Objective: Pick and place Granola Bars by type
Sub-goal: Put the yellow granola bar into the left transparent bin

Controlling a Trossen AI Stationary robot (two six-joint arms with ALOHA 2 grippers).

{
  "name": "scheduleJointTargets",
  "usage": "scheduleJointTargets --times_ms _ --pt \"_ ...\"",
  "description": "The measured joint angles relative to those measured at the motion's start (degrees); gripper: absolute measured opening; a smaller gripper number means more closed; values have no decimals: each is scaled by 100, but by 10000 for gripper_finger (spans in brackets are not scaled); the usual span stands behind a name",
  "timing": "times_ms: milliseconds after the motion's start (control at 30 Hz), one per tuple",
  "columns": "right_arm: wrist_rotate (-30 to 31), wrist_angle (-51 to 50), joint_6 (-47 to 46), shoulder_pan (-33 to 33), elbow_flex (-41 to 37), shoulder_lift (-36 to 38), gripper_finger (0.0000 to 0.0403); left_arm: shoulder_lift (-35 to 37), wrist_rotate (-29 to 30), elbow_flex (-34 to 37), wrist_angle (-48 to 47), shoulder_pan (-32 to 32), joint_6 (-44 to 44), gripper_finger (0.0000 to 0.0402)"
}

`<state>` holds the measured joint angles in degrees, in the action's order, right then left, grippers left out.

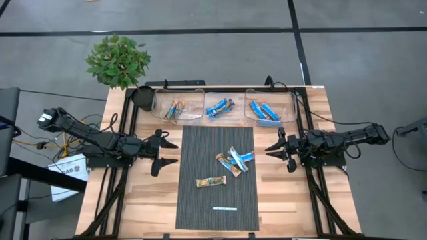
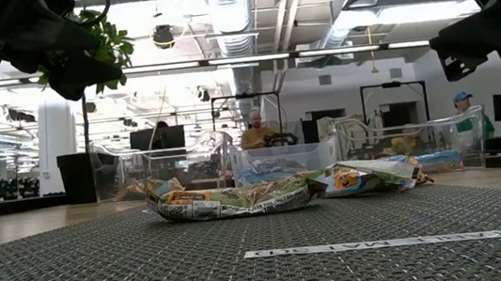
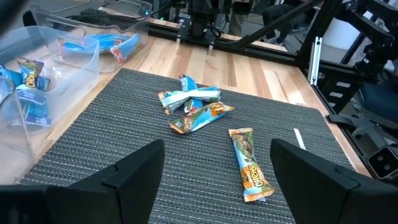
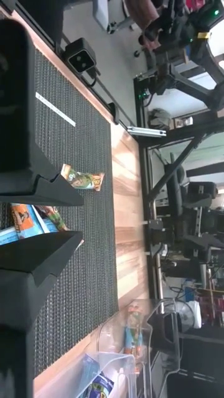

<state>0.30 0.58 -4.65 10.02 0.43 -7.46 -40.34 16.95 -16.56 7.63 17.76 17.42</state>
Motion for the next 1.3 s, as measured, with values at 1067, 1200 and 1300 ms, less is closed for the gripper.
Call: scheduleJointTargets --times_ms 1067,1200,1300 --pt "-11 -16 7 0 2 0 67 -1296 678 -768 -455 -76 -506 286" --pt "-14 -16 7 0 2 0 67 -2043 782 -1331 -942 -76 -488 286" --pt "-20 -16 7 0 2 0 67 -2664 788 -1887 -1339 -31 -481 286"
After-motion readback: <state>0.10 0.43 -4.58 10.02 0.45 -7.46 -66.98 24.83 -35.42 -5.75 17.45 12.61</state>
